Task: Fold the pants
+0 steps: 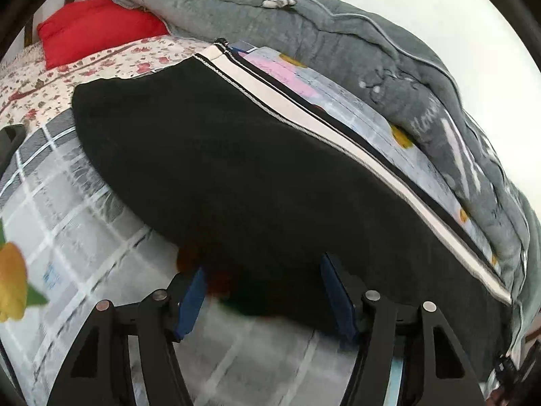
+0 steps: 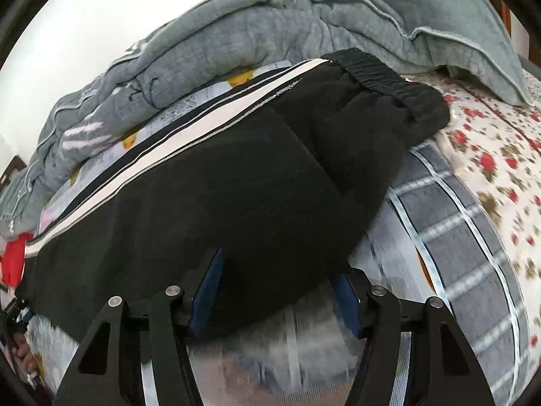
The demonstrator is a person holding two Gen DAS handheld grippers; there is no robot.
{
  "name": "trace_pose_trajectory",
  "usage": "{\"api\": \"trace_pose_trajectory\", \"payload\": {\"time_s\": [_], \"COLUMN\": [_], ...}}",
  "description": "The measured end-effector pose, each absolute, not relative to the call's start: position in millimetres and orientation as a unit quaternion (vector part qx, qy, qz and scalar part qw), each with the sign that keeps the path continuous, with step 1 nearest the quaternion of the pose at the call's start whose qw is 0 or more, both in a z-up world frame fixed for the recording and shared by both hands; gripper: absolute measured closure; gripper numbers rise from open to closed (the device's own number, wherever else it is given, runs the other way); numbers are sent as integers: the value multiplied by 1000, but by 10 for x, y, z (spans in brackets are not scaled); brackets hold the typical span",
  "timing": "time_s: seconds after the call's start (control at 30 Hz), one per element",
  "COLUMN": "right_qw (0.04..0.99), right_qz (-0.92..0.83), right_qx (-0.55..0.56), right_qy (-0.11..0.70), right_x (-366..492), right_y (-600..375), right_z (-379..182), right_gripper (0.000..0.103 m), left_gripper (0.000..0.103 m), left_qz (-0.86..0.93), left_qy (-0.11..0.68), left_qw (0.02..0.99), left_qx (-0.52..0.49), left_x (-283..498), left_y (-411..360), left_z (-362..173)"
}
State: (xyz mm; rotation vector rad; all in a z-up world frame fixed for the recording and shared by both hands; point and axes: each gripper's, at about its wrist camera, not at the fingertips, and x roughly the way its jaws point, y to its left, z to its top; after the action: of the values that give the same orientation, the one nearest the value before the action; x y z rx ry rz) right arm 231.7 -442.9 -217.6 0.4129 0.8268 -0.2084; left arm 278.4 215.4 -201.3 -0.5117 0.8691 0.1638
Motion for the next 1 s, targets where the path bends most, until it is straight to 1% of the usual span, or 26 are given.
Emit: {"api": "trace_pose_trajectory", "payload": {"time_s": [0.03,0.07,0.1,0.13,0.17,0.23,0.33,0.5,0.63,0.87,0.93,0.97,1.0], "right_qw": [889,889,888,888,889,894,908,911,911,911,908,908,908], "right_qz": [-101,-102,-105,-110,-102,-87,-80,-85,-83,-89,-87,-89,-94], "right_qx": [203,207,210,216,224,249,244,238,229,214,221,223,225], "right_qy": [397,395,395,391,386,361,332,325,332,342,344,345,341], "right_x": [2366,2412,2453,2479,2487,2395,2187,1701,1168,557,467,432,387], "right_y": [-4446,-4467,-4487,-4508,-4529,-4581,-4550,-4545,-4622,-4712,-4757,-4784,-4817], "right_z": [-2181,-2192,-2200,-2201,-2202,-2161,-2011,-1886,-1888,-2004,-2040,-2051,-2044], "right_gripper": [43,47,51,67,88,93,95,96,96,95,93,91,88], "left_gripper": [47,55,67,73,88,90,91,91,91,90,89,87,81], "left_qz": [83,91,98,102,101,99,104,86,75,73,74,77,82], "left_qy": [415,415,415,417,422,425,419,416,422,422,425,427,429], "left_qw": [871,870,869,867,866,867,879,885,885,885,883,882,881], "left_qx": [-249,-252,-253,-253,-250,-239,-205,-191,-179,-181,-184,-185,-184], "left_x": [2826,2884,2909,2949,2977,2995,2884,2470,2071,1527,1459,1435,1416], "left_y": [2172,2191,2206,2215,2223,2202,2118,2071,2017,1962,1960,1959,1959], "left_z": [-2023,-2029,-2038,-2050,-2059,-2036,-1918,-1745,-1743,-1826,-1854,-1861,-1860]}}
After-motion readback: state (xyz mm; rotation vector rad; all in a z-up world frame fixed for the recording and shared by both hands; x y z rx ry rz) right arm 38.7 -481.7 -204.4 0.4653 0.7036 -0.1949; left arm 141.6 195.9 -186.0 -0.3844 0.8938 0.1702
